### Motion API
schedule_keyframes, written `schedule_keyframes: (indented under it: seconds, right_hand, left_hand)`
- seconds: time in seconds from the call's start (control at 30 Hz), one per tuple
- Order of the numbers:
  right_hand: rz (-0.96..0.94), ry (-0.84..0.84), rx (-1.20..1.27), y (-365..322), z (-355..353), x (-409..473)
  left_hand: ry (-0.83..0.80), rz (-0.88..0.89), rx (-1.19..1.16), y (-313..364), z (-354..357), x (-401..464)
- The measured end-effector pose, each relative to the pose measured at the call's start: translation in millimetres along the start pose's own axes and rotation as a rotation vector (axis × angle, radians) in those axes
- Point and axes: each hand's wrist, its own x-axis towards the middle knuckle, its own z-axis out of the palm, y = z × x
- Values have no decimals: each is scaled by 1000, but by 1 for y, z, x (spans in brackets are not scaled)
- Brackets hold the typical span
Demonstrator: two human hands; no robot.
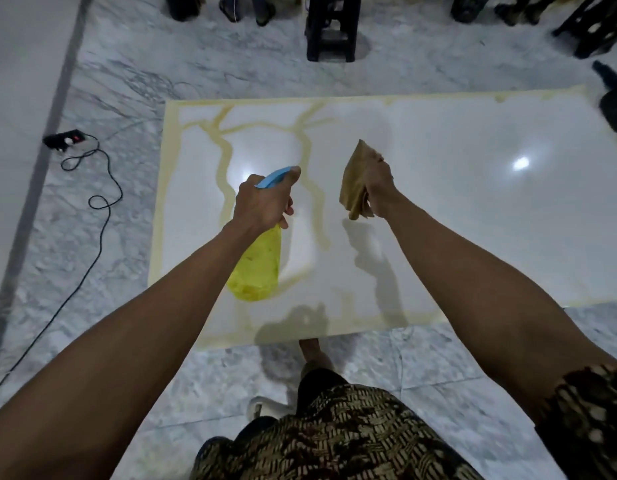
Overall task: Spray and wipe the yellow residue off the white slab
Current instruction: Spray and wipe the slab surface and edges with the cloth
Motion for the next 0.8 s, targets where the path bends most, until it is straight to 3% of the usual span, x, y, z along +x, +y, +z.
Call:
schedule_keyframes:
  seconds: [0.3,0.43,0.57,0.67,0.8]
  right_hand:
    - [-308,89,-508,-64,55,176]
    - [-408,-9,-778,-87,101,257]
    - [-240,-224,-1288,-35,141,308]
    - [-350,-83,-1342,4,152,306]
    - [-378,-94,-1365,5,152,295]
  left_hand:
    - [68,-47,4,41,-4,133]
    - [122,-44,-32,45,-12,185]
    - [153,-71,-33,36,-17,213]
    - [178,-106,-34,26,-23,226]
    - [197,-169,-13,8,-31,224]
